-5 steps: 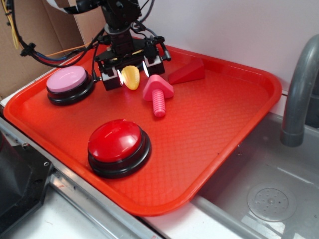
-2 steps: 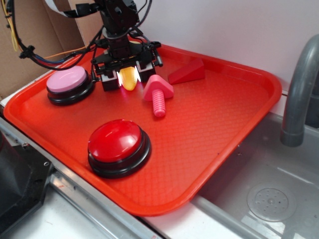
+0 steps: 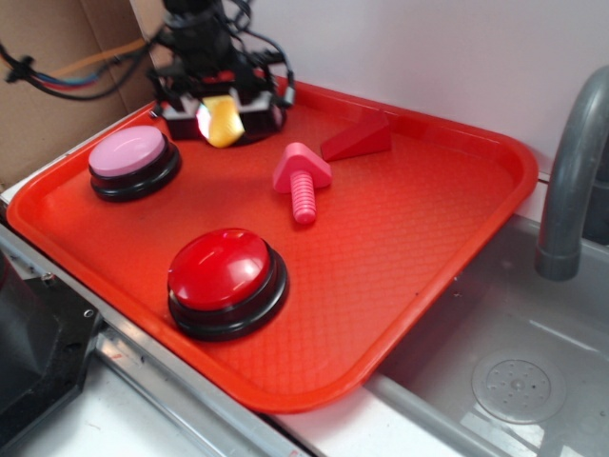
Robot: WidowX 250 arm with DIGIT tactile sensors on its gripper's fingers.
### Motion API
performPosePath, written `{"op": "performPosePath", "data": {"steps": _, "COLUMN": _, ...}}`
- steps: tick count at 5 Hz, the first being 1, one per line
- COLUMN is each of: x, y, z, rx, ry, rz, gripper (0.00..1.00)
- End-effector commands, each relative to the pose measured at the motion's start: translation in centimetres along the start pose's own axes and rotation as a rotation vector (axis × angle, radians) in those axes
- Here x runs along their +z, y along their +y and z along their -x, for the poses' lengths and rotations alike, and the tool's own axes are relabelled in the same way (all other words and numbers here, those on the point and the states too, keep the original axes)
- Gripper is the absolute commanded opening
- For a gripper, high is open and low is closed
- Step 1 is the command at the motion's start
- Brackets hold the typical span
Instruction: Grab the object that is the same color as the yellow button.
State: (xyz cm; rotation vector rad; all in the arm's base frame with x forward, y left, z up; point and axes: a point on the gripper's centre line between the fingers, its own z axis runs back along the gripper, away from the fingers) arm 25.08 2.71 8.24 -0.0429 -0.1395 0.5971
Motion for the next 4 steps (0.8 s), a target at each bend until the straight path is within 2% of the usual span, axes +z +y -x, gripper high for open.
{"op": "performPosePath", "data": {"steps": 1, "x": 4.8, "y": 4.4, "z": 3.0, "rx": -0.266, "ry": 0.049, "rz": 0.090, "gripper": 0.00}}
{"op": "performPosePath", "data": {"steps": 2, "x": 4.7, "y": 6.2, "z": 4.5, "rx": -0.322, "ry": 0.090, "rz": 0.098, "gripper": 0.00}}
{"op": "performPosePath", "data": {"steps": 3, "x": 4.7, "y": 6.8, "z": 5.5, "rx": -0.337, "ry": 0.109, "rz": 0.033, "gripper": 0.00}}
{"op": "performPosePath", "data": {"steps": 4, "x": 5.4, "y": 7.2, "z": 4.8, "rx": -0.330, "ry": 0.107, "rz": -0.015, "gripper": 1.00}}
